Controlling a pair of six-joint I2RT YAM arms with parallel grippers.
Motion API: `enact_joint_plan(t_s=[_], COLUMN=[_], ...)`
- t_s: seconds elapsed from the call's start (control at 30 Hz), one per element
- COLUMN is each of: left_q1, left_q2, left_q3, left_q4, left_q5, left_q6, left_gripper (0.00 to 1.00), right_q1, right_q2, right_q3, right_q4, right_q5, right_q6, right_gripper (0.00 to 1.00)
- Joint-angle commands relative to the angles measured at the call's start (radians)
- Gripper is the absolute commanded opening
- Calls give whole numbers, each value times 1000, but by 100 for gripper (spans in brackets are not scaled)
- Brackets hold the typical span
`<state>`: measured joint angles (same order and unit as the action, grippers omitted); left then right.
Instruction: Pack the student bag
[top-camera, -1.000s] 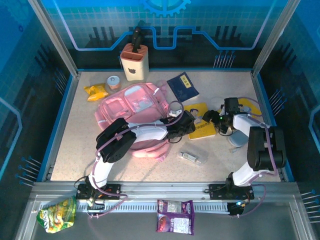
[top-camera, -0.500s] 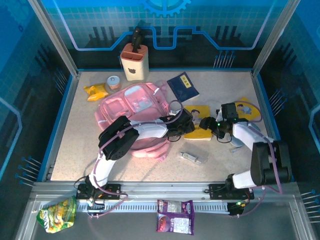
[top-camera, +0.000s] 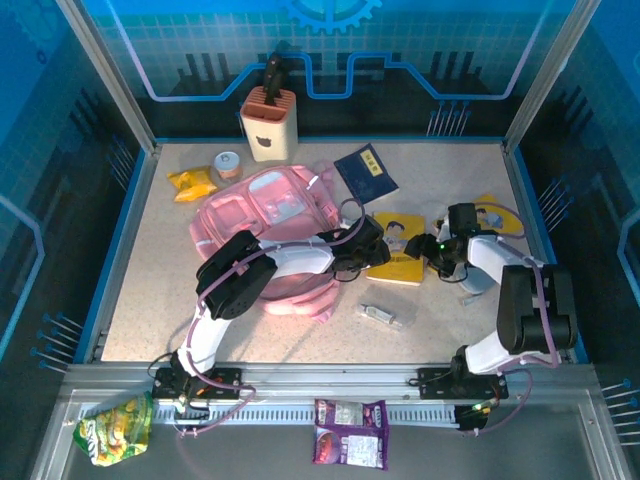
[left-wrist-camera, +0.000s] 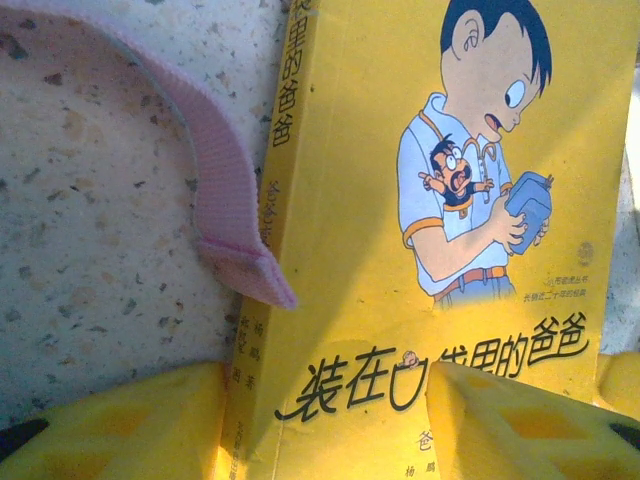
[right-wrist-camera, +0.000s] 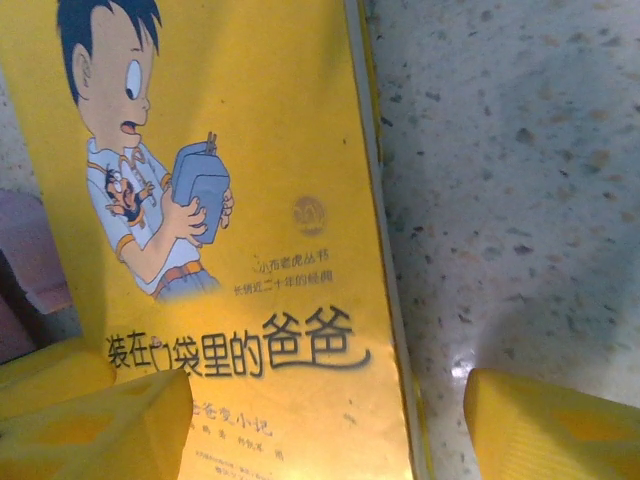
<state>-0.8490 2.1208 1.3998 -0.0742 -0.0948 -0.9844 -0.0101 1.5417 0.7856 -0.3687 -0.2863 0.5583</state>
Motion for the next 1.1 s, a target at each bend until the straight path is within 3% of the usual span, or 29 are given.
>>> enact_joint_plan(t_s=[0.0, 0.13, 0.5, 1.07], left_q1=[14, 14, 14, 15], left_q2=[36, 44, 41, 39], left_q3=[-6, 0, -8, -5], left_q4=[38, 29, 23, 21], left_q5=[35, 36, 32, 40], left_q6=[37, 44, 50, 52], left_gripper=[56, 56, 56, 55], right_q1=[12, 34, 34, 3], right_q2=[44, 55, -48, -95], right_q3=[32, 34, 56, 46], right_q4=[-3, 8, -64, -63], right_q5=[-46, -97, -81, -188], right_q6=[-33, -37, -76, -84], right_gripper=[71, 67, 63, 28])
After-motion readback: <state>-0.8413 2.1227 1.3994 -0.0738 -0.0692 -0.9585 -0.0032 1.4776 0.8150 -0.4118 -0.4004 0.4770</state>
